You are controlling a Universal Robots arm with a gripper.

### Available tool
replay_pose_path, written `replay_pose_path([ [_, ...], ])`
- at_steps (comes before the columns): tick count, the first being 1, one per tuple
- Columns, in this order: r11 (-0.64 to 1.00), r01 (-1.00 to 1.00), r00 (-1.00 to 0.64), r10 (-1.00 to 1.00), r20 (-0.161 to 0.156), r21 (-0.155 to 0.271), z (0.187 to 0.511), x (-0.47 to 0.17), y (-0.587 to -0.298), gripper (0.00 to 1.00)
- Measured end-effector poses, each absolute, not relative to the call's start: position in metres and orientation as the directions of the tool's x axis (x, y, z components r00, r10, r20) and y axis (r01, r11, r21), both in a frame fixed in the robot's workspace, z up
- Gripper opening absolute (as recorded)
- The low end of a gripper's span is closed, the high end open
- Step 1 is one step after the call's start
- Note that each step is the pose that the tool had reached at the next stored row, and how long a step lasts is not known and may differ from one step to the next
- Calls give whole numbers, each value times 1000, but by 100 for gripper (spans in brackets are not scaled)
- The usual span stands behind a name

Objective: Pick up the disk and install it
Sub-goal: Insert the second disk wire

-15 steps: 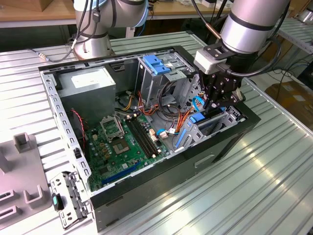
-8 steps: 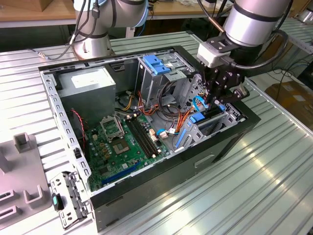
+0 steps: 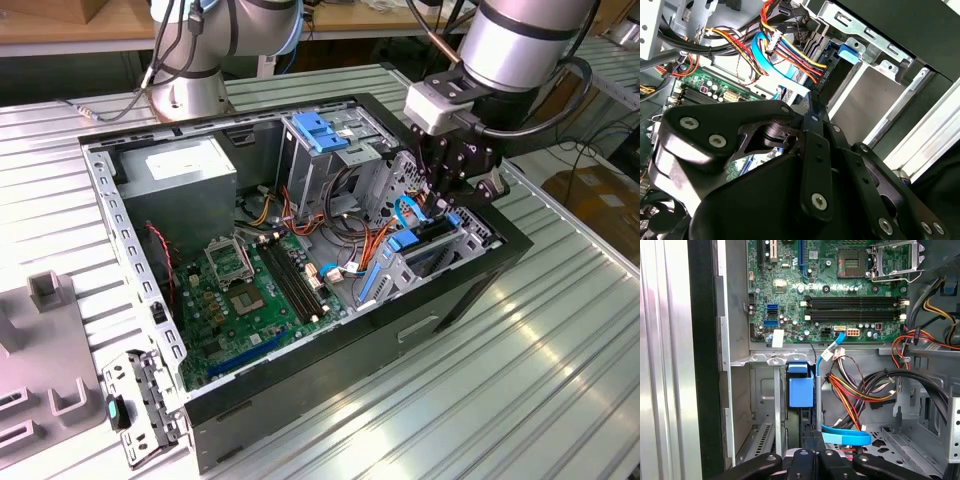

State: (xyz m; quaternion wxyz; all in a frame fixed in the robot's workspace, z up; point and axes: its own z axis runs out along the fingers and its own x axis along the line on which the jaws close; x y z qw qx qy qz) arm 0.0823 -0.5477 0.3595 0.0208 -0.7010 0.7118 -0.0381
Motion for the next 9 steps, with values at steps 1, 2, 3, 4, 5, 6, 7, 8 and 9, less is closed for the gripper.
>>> replay_pose_path([
  [1,14,-996,-16,-1000,24,-83,360,82,-548,11],
  [2,14,-996,-16,-1000,24,-83,360,82,-548,11],
  [3,14,-996,-16,-1000,24,-83,360,82,-548,11],
  [4,14,-996,-16,-1000,24,-83,360,82,-548,11],
  [5,14,-996,-16,-1000,24,-83,360,82,-548,11],
  [6,14,-996,-16,-1000,24,-83,360,82,-548,11],
  [7,14,-996,-16,-1000,24,-83,360,82,-548,11],
  [8,14,-996,-16,-1000,24,-83,360,82,-548,11],
  [9,14,-996,-16,-1000,24,-83,360,82,-548,11],
])
